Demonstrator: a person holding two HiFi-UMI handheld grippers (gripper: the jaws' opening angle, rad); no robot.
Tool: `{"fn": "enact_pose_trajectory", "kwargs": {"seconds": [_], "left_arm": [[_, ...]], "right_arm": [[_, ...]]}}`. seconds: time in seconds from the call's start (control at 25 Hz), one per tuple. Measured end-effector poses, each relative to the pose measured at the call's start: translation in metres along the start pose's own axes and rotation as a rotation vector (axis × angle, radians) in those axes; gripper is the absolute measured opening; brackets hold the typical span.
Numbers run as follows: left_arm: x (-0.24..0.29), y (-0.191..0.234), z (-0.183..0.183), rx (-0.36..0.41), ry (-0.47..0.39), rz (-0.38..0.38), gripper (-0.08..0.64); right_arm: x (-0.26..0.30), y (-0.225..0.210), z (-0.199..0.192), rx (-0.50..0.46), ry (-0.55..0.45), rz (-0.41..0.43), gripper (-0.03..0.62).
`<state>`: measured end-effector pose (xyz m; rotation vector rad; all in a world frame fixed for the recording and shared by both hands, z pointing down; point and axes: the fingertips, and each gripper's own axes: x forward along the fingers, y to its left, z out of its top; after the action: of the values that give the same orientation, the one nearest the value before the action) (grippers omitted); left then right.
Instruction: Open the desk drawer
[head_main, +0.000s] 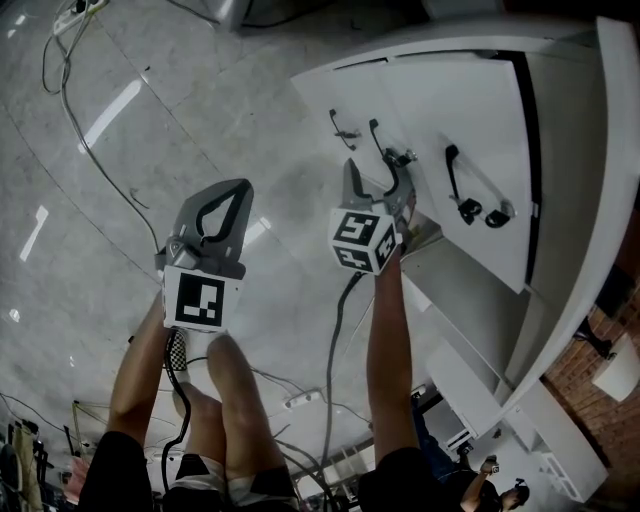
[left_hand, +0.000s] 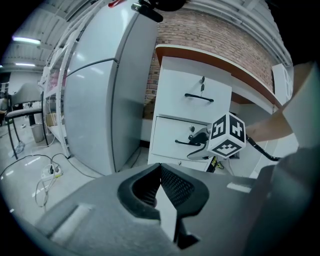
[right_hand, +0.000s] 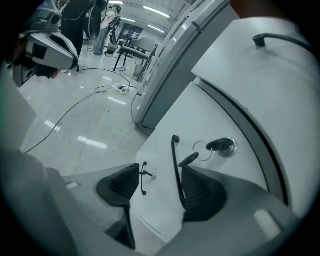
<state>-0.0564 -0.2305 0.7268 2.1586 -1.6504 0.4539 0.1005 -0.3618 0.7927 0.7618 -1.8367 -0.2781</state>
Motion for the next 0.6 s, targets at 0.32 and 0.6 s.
{"fn": "enact_pose_trajectory", "kwargs": {"seconds": [0.32,0.6], "left_arm": [[0.0,0.0,-0.007,-0.004,0.009,-0.005,0.011],[-0.002,0.004,-0.009,-0.002,0.013,-0.005,0.011]], "right_arm": [[0.001,-0.013,-0.001,-0.071,0.025,-0.08,0.136],[0.003,-0.023,-0.001,-0.108,0.042,-0.151,0.034]]}}
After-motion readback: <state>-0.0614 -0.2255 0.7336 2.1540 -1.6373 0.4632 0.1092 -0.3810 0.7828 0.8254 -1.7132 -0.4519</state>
